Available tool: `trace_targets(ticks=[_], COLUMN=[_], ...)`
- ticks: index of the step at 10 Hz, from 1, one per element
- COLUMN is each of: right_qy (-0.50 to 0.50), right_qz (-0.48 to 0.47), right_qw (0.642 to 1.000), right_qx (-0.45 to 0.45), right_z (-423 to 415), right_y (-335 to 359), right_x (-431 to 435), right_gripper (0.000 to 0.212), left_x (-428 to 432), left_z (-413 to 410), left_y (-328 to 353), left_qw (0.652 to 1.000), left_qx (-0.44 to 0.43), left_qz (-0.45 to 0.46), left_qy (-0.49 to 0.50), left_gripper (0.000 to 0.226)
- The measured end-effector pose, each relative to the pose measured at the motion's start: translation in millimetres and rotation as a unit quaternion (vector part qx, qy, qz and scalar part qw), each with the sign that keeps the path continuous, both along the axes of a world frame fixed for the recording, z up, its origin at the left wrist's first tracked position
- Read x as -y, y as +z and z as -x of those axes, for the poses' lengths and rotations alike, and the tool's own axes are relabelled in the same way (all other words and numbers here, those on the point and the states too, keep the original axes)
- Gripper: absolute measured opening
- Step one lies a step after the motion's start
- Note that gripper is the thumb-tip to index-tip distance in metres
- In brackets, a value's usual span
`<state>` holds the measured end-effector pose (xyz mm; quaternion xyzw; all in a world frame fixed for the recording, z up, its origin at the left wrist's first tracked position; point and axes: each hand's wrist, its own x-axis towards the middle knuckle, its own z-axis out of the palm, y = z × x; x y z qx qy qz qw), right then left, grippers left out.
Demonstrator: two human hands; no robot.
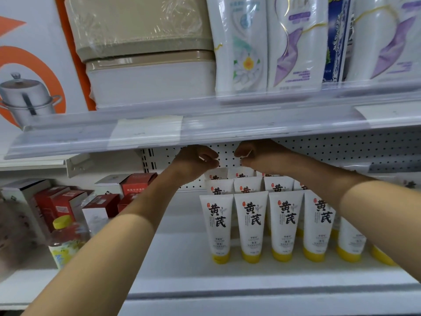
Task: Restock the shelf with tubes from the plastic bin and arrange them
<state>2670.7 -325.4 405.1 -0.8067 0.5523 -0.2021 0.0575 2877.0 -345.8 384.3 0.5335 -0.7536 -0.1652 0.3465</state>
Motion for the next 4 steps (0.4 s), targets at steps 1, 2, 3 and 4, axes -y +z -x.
trace_targets(ticks=[1,2,3,4], right_qy=[-0.016,-0.015,-0.032,-0.063], right_qz=[0.134,0.192,0.17,0.159], right_qw=[0.989,0.978,0.982,0.984], right_qx=[-0.055,-0.08,-0.074,-0.051], right_z=[6.4,9.5,10.2,17.6], right_y=[-6.1,-10.9,-12.8,-16.3], right_x=[-17.9,-43.6,-70.4,-96.4], right_gripper=[0.033,0.035,0.037,0.039], left_x=[-15.7,-39.7,-68.3,-94.1], left_z=[-7.8,-14.6,-16.9,-16.0], left_y=[-4.0,-8.8,-14.2,-19.0], left_qw=[0.994,0.982,0.98,0.981], left_qx=[0.049,0.091,0.09,0.079], left_qz=[0.093,0.158,0.173,0.152], left_qy=[0.039,0.052,0.05,0.093], left_gripper=[0.023,0.027,0.032,0.033])
